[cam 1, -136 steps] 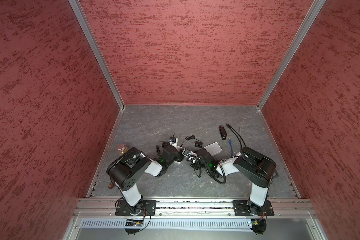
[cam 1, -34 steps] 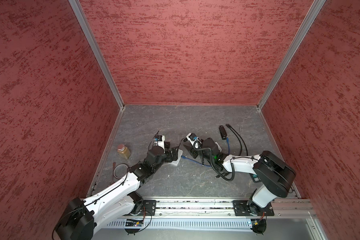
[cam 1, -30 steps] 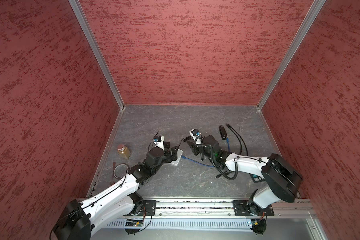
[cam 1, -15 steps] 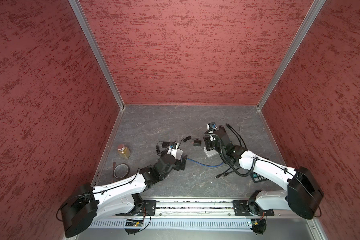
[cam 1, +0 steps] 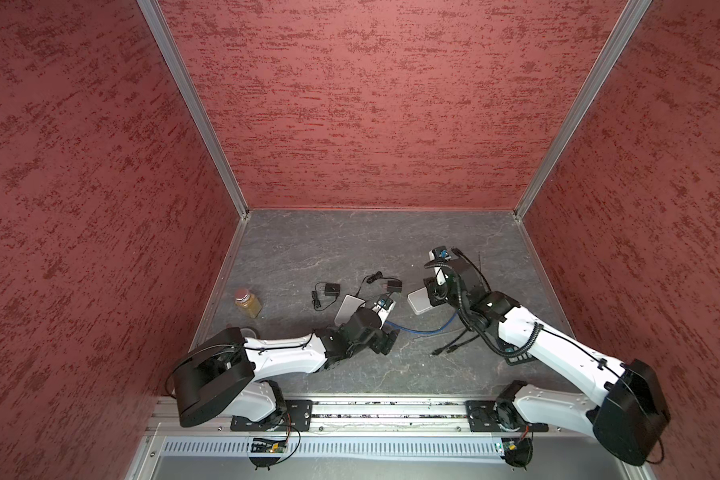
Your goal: Insert the plug into the switch port
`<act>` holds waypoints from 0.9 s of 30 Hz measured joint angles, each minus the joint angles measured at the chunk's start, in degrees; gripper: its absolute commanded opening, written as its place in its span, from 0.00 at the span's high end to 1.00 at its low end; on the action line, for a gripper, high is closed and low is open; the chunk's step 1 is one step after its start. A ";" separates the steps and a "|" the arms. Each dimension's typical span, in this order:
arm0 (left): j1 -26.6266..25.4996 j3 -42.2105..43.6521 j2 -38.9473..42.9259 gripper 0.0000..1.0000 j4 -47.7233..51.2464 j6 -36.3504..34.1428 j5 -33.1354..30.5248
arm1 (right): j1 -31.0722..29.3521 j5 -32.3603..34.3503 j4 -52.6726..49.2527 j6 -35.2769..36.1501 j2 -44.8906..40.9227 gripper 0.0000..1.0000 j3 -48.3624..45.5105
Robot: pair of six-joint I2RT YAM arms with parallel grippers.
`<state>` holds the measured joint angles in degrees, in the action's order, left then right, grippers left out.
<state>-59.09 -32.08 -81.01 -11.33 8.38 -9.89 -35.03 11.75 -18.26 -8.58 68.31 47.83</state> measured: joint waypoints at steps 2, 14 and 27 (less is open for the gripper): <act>-0.52 -1.53 -2.47 0.18 -0.15 -0.28 2.36 | 0.20 -0.24 -0.24 0.72 -0.02 0.59 0.22; -3.26 -10.80 -14.45 0.40 0.00 -3.15 12.31 | 3.23 -2.10 -0.68 0.44 0.39 0.64 0.57; -3.93 -19.67 -23.15 0.61 7.06 -6.29 14.99 | 7.23 -3.04 -0.76 0.31 -2.78 0.64 -1.75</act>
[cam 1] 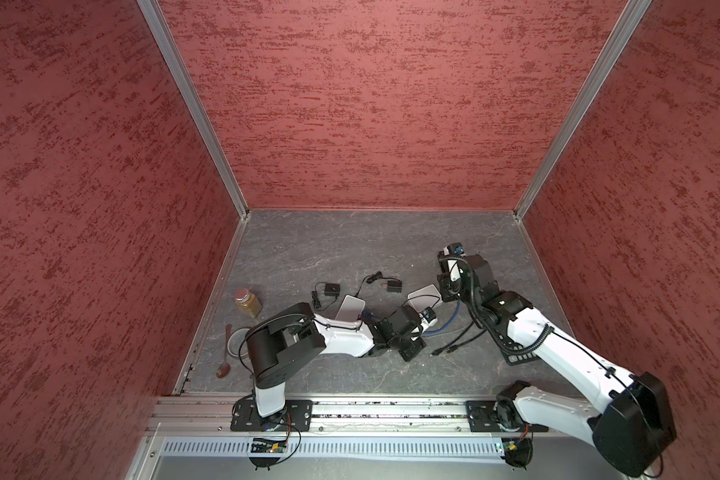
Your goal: Insert the plug into the switch port
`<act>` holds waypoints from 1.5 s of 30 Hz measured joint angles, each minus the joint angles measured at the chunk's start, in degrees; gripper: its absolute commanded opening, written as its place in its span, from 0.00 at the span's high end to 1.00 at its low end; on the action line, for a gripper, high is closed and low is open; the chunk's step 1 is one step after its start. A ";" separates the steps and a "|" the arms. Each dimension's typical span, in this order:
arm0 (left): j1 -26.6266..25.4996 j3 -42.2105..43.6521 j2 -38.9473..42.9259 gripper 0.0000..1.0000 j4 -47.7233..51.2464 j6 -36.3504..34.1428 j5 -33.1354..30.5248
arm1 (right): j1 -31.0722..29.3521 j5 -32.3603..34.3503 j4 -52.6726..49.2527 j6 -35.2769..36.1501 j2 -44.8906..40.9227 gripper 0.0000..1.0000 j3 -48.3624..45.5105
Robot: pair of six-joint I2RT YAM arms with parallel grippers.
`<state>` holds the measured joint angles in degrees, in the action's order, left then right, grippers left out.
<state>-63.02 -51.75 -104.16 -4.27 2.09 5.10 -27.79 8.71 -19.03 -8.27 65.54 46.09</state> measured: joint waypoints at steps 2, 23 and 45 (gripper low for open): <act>0.00 0.00 -0.11 0.63 0.90 -0.22 -0.02 | 0.20 -0.37 0.00 0.04 0.00 0.64 -0.61; 0.00 -2.97 -3.13 0.88 1.03 -2.95 -2.36 | 1.51 -2.49 2.27 1.07 0.02 0.64 -1.25; 3.69 7.69 23.93 0.87 5.81 -8.09 -6.51 | 4.02 -16.20 18.25 7.54 4.13 0.65 -1.44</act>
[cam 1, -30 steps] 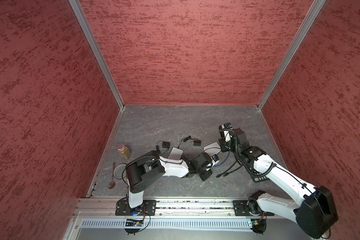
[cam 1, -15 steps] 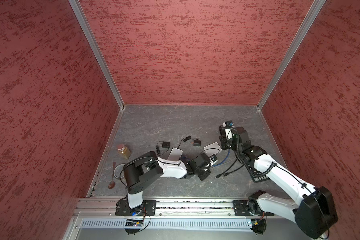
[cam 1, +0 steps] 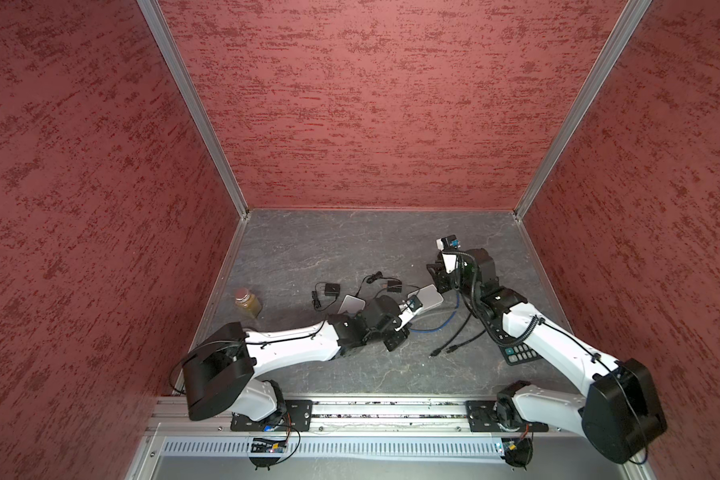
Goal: Insert the plug into the switch port
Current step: 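Grasp the grey ethernet cable near its plug with the left gripper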
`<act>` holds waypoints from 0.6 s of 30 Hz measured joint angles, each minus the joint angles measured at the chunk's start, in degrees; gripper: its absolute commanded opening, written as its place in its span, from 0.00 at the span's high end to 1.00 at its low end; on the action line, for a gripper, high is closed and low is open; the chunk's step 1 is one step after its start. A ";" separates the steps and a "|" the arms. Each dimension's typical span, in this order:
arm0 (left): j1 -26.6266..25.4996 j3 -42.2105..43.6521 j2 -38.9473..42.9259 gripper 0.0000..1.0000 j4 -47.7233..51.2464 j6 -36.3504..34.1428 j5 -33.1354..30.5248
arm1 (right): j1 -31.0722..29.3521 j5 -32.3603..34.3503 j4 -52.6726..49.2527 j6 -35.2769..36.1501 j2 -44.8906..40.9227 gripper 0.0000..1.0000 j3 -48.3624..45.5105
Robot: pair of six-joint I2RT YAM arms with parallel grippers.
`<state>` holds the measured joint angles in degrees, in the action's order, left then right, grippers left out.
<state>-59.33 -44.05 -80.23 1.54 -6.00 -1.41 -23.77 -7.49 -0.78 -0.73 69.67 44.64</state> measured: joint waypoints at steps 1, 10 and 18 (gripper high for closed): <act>1.05 1.40 1.66 0.87 0.15 0.13 0.02 | 0.00 -1.75 1.53 1.40 0.00 0.64 -0.17; 5.14 9.16 10.97 0.87 0.33 1.46 0.92 | 0.00 -20.22 9.92 18.25 0.00 0.60 -5.84; 5.33 15.80 13.35 0.87 -5.75 -1.42 2.12 | 0.00 -34.69 6.88 35.78 0.00 0.59 -6.86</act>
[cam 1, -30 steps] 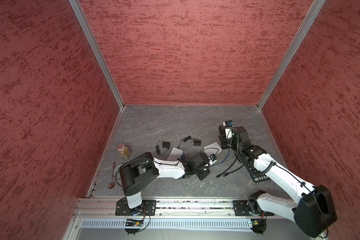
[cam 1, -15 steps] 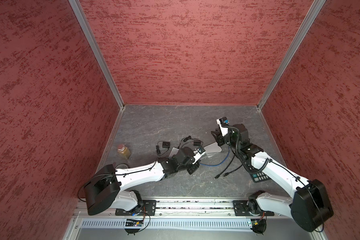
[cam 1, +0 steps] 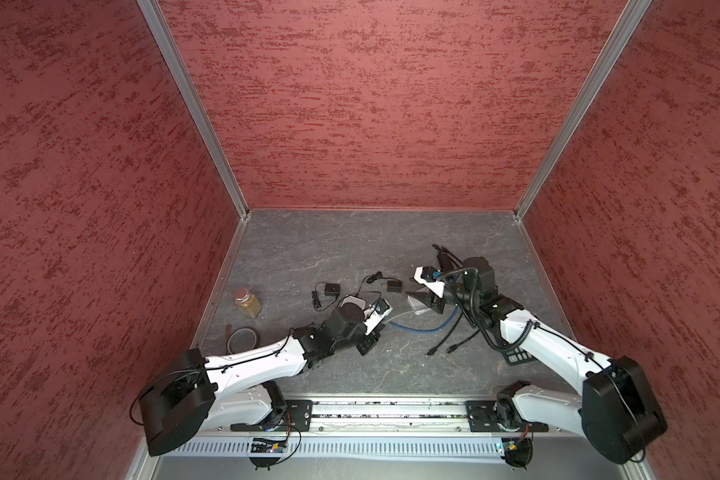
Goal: Insert the plug into the switch port
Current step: 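Grasp the grey ethernet cable near its plug with the left gripper, then carry the grey plug toward the right gripper and pass it over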
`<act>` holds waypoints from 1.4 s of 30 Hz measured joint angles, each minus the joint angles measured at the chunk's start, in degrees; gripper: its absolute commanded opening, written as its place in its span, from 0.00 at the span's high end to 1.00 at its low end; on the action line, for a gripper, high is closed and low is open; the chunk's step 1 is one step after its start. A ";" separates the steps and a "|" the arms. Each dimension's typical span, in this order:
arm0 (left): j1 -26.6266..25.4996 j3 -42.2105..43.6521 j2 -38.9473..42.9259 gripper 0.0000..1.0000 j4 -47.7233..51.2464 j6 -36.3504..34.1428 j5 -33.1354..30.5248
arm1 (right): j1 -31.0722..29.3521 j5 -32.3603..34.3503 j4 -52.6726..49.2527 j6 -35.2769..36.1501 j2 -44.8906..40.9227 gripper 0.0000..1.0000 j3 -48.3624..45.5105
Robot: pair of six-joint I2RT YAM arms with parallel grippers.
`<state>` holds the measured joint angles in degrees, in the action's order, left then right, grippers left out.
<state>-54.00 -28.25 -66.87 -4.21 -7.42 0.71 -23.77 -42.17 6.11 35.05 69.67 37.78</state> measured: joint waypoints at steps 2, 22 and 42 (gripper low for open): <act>0.00 0.92 0.37 0.87 -0.90 -1.66 0.55 | 0.00 -2.60 -1.44 4.07 0.35 0.59 -0.59; 4.09 -5.14 -2.80 0.87 -3.21 -10.10 10.88 | -1.11 -11.34 -9.33 21.46 9.35 0.65 0.68; 4.24 -7.56 -4.83 0.87 -1.81 -11.39 13.35 | -2.45 -14.88 -4.66 21.31 9.18 0.74 0.26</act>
<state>-49.76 -35.81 -71.70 -6.02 -18.81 14.06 -26.22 -57.06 1.45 56.36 78.85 38.04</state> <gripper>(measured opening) 0.135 0.261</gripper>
